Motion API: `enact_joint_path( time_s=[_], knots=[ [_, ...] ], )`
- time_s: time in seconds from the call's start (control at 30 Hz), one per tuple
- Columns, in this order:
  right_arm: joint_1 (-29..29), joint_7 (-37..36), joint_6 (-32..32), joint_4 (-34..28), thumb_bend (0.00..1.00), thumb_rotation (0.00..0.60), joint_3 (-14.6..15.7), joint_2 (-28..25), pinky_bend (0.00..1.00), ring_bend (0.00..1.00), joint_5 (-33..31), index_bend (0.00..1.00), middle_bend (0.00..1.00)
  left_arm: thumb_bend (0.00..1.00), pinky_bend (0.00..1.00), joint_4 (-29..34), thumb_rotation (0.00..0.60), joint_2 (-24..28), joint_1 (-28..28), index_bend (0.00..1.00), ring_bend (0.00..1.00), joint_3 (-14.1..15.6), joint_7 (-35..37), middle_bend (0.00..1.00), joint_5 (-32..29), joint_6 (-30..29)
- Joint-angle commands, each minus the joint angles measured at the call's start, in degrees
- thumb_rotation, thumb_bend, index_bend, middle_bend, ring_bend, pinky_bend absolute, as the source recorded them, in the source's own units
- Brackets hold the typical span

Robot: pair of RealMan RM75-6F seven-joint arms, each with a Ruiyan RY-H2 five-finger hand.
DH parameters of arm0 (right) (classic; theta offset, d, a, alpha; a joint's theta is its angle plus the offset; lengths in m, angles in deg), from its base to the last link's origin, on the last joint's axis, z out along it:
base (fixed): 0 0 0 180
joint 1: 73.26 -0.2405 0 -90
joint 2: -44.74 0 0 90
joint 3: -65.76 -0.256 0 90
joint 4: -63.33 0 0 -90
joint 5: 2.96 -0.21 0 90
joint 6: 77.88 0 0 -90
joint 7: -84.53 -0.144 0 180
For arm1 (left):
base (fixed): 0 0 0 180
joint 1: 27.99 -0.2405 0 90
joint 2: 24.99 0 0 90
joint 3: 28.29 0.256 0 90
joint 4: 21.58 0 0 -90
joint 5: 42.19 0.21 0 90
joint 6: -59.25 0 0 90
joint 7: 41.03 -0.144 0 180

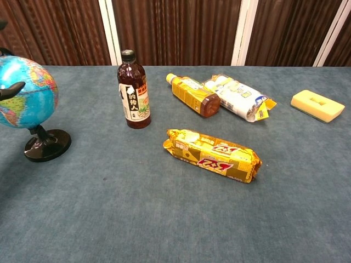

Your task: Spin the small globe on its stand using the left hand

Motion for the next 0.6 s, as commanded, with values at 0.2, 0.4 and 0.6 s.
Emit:
enact_joint_path(
  time_s=[0.2,0.4,0.6],
  knots=[
    [-0.02,-0.07,-0.14,-0.09,0.07,0.600,0.06,-0.06,0.00,0.00,-0.03,0.00,0.00,0.31,0.00,-1.14,0.600,0.33,-0.64,0.00,0.00,-0.33,0.50,0.00,-1.34,-0.14],
    [0.09,0.10,-0.02,-0.19,0.07,0.600,0.09,-0.07,0.00,0.00,-0.03,0.00,0.00,0.32,0.00,-0.76,0.600,1.25,-1.51,0.00,0.00,-0.15,1.43,0.00,-1.58,-0.74],
    [0.11,0.22,-0.08,-0.18,0.07,0.600,0.09,-0.01,0.00,0.00,-0.09,0.00,0.00,0.33,0.00,-0.36,0.600,2.13,-2.37,0.00,0.00,0.01,2.06,0.00,-1.94,-1.16]
  ],
)
